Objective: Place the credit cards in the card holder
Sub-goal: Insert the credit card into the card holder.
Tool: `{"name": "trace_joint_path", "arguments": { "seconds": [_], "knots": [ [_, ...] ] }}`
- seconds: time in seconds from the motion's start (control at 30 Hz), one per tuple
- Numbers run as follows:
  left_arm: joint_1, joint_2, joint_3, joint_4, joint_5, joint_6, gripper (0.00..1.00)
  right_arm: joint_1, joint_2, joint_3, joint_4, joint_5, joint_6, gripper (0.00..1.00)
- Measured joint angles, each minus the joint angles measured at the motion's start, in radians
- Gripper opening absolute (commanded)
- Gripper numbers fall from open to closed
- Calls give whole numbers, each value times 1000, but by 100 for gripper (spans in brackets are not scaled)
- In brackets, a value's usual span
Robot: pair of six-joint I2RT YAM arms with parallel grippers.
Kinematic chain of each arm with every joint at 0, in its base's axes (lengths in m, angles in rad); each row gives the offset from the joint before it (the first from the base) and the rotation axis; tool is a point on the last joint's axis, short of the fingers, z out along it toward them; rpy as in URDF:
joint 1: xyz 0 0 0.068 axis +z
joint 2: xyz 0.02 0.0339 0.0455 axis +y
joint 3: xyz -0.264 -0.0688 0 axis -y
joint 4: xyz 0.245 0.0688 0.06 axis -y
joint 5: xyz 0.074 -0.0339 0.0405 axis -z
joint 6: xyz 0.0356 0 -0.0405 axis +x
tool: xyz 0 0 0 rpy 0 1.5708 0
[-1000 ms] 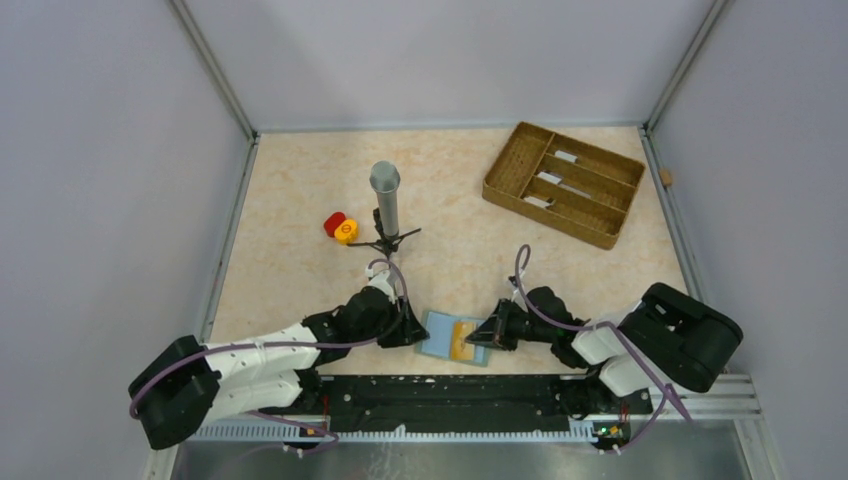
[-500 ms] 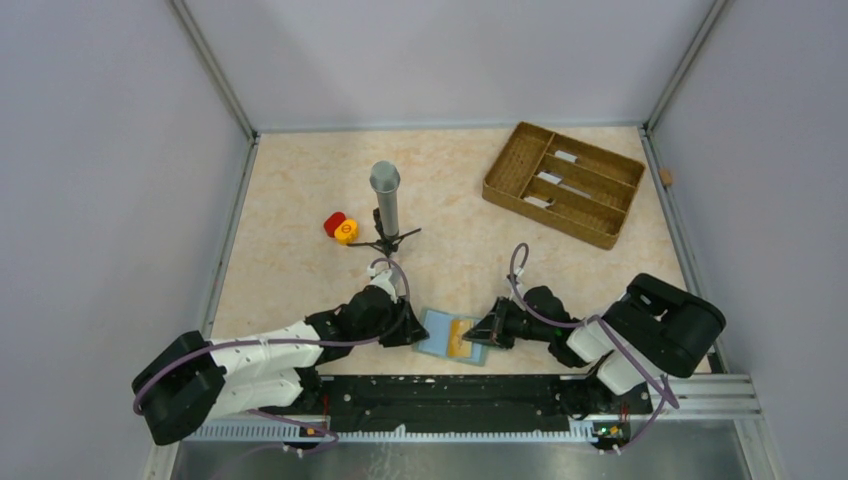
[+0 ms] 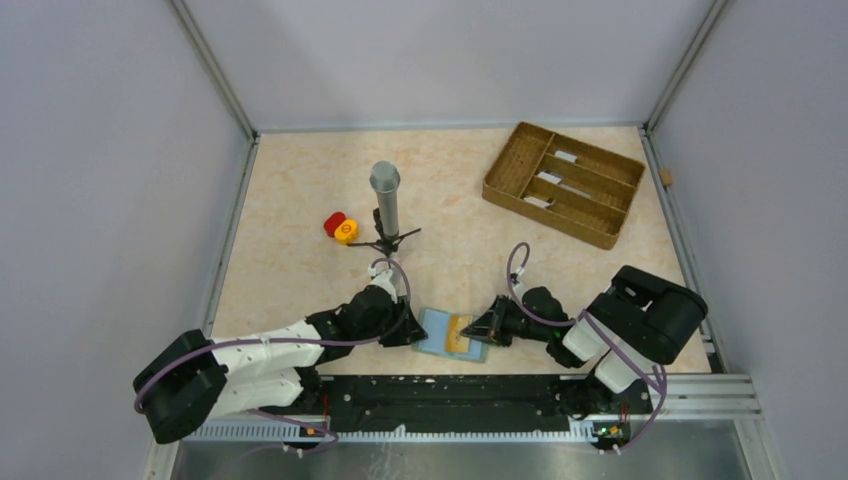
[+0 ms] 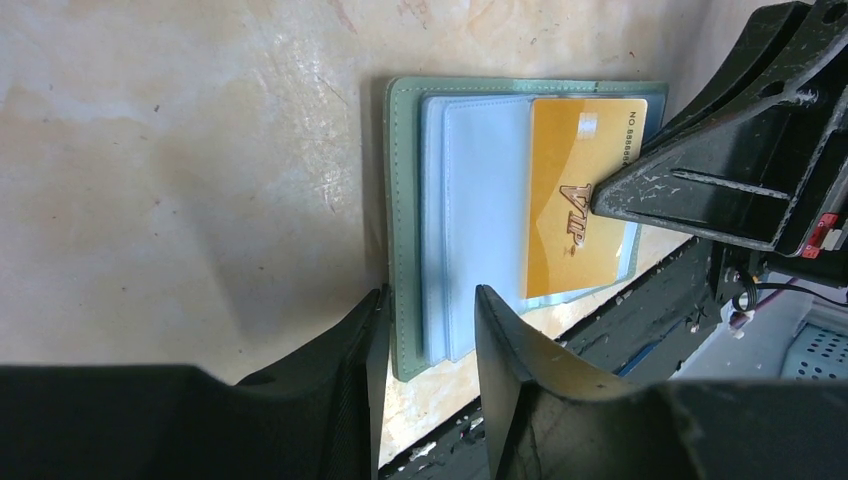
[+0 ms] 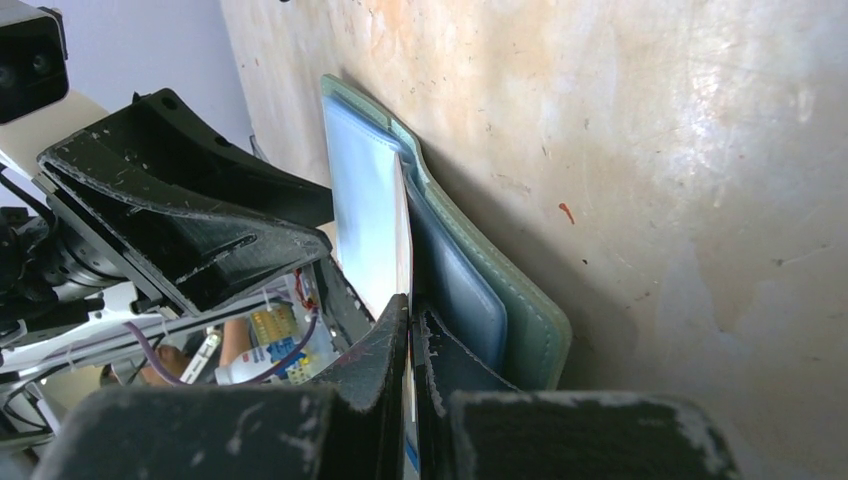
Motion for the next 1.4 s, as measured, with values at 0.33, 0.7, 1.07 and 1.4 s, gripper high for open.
{"name": "trace_joint_path", "arguments": {
  "seconds": [0.33,0.7,1.07,1.4],
  "knots": [
    [0,3,1,-1,0,1,36,23,84,0,103,2,42,0],
    [0,16,2,-3,-7,3,27,27,74,2,70,-7,89,0],
    [0,19,3,-1,-4,3,26,48,89,70,-4,-18,80,0],
    [0,19,2,-5,-3,-5,10,69,16,154,-229,2,28,27]
  ]
}}
